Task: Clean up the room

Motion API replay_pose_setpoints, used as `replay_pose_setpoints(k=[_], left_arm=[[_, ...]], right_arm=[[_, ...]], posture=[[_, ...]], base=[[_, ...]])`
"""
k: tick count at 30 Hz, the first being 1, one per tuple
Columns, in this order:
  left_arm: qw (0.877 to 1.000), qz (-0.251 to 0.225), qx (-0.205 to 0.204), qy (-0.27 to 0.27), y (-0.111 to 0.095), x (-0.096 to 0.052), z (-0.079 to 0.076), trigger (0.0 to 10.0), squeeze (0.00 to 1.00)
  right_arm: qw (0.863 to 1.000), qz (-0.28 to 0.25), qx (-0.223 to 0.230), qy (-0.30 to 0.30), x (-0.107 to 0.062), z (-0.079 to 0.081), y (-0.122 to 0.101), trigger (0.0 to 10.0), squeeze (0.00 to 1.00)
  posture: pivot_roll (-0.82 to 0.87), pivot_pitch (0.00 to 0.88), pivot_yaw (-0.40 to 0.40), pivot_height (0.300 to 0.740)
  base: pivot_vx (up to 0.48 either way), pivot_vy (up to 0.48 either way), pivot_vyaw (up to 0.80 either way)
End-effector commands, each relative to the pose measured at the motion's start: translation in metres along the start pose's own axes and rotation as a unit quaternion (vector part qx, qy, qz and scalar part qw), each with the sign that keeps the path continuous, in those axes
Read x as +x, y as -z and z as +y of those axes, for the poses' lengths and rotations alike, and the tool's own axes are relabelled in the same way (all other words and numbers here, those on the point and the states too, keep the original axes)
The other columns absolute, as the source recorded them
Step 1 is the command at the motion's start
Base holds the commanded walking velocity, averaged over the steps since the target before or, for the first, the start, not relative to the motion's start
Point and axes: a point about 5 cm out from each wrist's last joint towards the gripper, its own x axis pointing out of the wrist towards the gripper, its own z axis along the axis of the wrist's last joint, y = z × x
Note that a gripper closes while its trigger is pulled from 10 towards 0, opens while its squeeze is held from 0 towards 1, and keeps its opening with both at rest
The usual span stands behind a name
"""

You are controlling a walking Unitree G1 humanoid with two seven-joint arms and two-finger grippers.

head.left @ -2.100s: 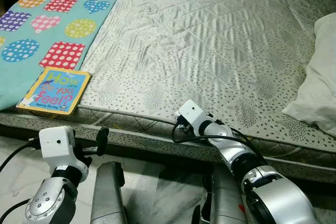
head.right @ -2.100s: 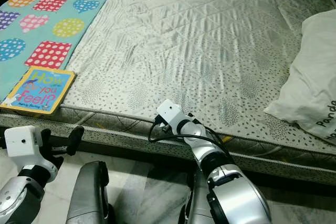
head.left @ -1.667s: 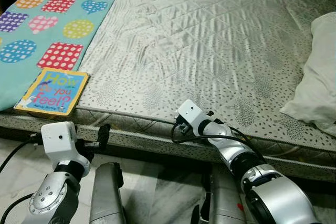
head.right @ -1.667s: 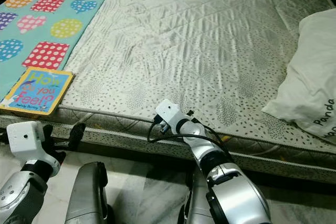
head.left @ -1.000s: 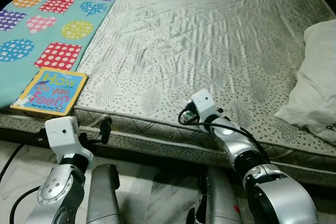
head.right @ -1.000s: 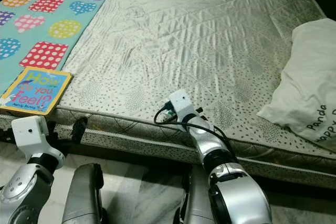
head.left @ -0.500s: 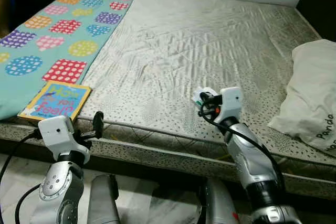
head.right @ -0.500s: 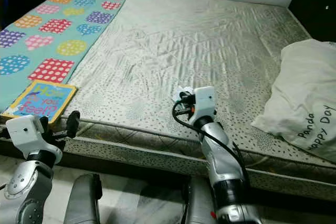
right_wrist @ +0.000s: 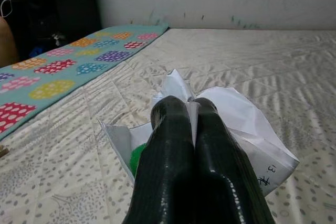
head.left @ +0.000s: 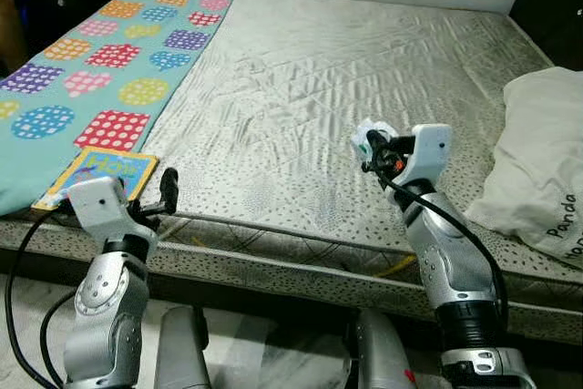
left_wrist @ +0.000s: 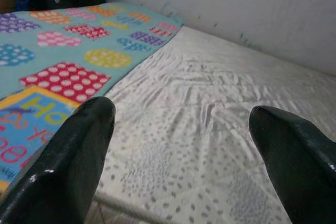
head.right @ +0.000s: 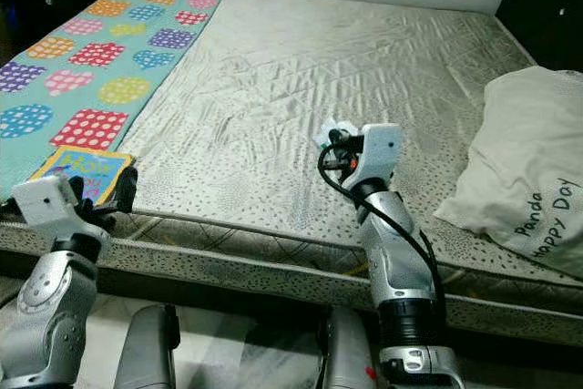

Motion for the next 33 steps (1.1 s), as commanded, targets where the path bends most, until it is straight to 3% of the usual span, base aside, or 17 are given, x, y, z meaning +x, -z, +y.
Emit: replay_pose_setpoints(k=[1, 8, 11, 21, 28, 33], left_arm=[[1.0, -0.008, 0.006, 0.002, -0.002, 0.004, 0.001, 10.0, 0.0], [1.0, -0.013, 0.011, 0.007, -0.003, 0.006, 0.003, 10.0, 0.0], [1.0, -0.01, 0.015, 0.013, -0.004, 0.005, 0.003, 10.0, 0.0], [1.0, -0.015, 0.009, 0.009, -0.001, 0.008, 0.002, 10.0, 0.0], [1.0, -0.013, 0.009, 0.019, 0.0, 0.006, -0.003, 10.0, 0.0], [1.0, 0.001, 0.022, 0.017, 0.004, 0.001, 0.002, 10.0, 0.0]], right_arm=[[1.0, -0.009, 0.002, 0.001, 0.005, -0.002, -0.008, 10.0, 0.0], [1.0, -0.015, 0.009, 0.013, 0.003, -0.005, -0.008, 10.0, 0.0], [1.0, -0.01, 0.013, 0.022, -0.004, -0.007, -0.002, 10.0, 0.0], [1.0, 0.002, 0.0, 0.024, -0.019, -0.005, 0.008, 10.0, 0.0], [1.0, 0.007, -0.004, 0.029, -0.024, -0.008, 0.011, 10.0, 0.0], [0.998, 0.016, 0.002, 0.061, -0.032, -0.014, 0.016, 10.0, 0.0]], posture=[[-0.04, 0.0, -0.043, 0.584], [-0.04, 0.0, -0.026, 0.625], [-0.04, 0.0, 0.001, 0.648], [-0.05, 0.0, -0.014, 0.703], [-0.05, 0.0, -0.007, 0.731], [-0.05, 0.0, 0.002, 0.74]], base=[[0.0, 0.0, 0.0], [0.0, 0.0, 0.0], [0.0, 0.0, 0.0], [0.0, 0.0, 0.0], [0.0, 0.0, 0.0], [0.0, 0.0, 0.0]])
